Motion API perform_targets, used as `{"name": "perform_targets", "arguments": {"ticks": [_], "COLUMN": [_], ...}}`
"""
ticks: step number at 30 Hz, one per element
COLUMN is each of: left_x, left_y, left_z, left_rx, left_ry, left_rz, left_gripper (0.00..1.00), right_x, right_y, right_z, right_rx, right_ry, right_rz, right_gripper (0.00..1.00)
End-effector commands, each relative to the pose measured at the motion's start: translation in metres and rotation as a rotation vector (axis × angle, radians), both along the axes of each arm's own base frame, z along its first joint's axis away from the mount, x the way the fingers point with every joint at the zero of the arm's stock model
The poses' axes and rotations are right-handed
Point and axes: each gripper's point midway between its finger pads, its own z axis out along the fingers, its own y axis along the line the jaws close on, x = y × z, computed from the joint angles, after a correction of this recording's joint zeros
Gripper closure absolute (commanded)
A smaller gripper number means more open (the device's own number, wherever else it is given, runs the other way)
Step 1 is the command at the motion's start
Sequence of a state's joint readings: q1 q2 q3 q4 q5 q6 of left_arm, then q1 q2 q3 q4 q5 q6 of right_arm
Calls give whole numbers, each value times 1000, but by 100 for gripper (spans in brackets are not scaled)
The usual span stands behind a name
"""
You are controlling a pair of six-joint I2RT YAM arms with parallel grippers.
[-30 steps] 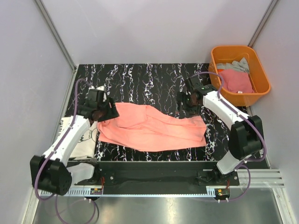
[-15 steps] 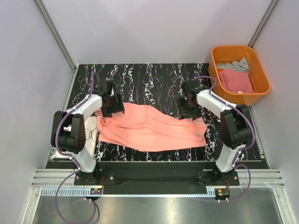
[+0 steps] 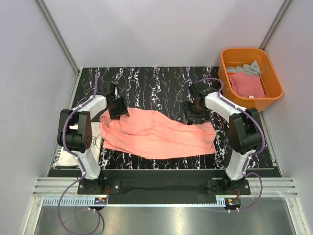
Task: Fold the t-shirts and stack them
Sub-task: Flatten the tshirt out
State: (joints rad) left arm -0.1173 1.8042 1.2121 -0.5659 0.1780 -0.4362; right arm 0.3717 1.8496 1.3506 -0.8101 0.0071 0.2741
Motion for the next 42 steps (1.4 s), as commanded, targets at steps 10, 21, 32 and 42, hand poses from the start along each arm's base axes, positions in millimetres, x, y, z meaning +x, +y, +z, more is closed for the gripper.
{"name": "perform_targets", "arguments": {"ticks": [10, 21, 32, 42], "left_x": [31, 25, 8, -45], "left_y": [-18, -21, -32, -39], "left_z": [42, 93, 170, 346], "left_rx": [-97, -150, -227, -344], "left_ry": [-153, -259, -435, -887], "left_rz": [-39, 7, 3, -103], "left_gripper": [86, 100, 100, 100], "right_x": [-6, -22, 12, -20], "right_y": [36, 37, 1, -30], "right_z": [14, -6, 7, 208], "right_rx": [220, 229, 43, 151], "right_ry": [8, 83, -124, -568], "right_rz": [44, -32, -136, -156], "right_gripper": [18, 17, 100, 100]}}
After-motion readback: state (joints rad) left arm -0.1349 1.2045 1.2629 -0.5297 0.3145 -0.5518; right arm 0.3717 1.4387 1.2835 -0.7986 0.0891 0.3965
